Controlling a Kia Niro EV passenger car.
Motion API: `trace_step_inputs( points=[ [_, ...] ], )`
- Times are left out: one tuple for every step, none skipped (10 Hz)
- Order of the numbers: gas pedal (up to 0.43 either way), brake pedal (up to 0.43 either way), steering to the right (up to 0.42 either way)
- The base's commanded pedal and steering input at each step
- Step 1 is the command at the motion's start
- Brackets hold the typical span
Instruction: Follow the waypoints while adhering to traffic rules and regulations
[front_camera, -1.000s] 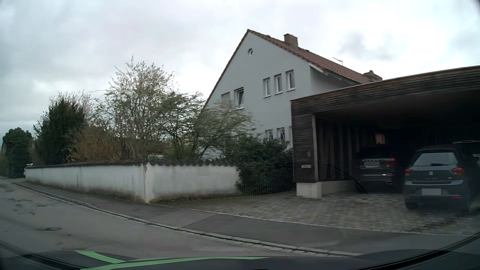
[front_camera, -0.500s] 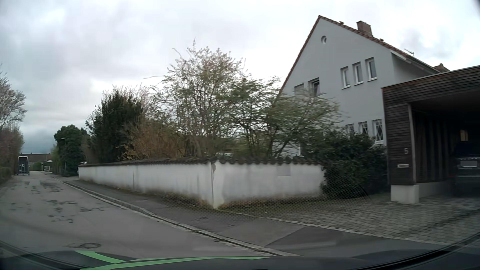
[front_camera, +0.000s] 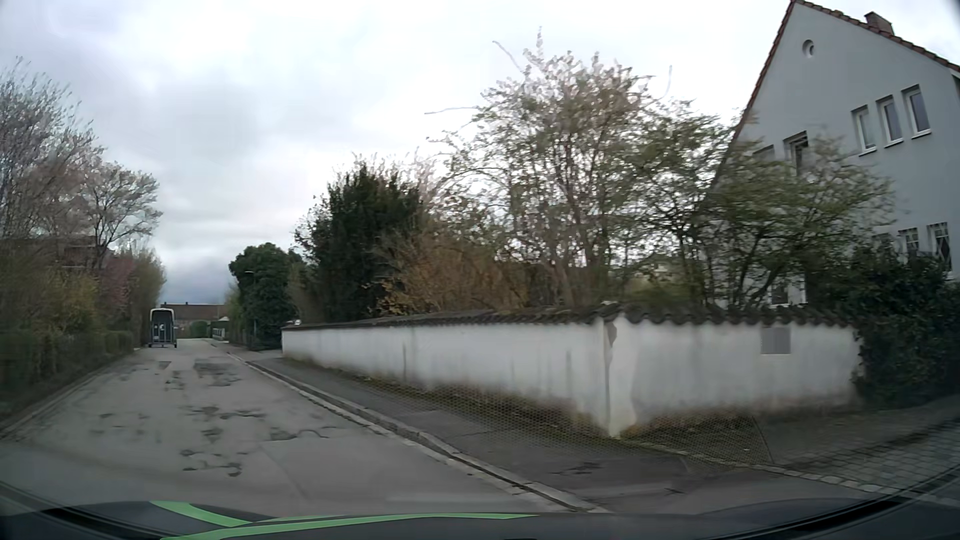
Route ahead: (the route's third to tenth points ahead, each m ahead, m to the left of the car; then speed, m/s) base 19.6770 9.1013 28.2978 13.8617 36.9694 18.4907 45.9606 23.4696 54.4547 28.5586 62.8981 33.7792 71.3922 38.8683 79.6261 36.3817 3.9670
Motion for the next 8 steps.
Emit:
trace_step_inputs(
  points=[
    [0.189,0.0,-0.464],
    [0.189,0.0,-0.44],
    [0.189,0.0,-0.411],
    [0.177,0.0,-0.389],
    [0.177,0.0,-0.368],
    [0.177,0.0,-0.339],
    [0.169,0.0,-0.313],
    [0.169,0.0,-0.281]
  ],
)
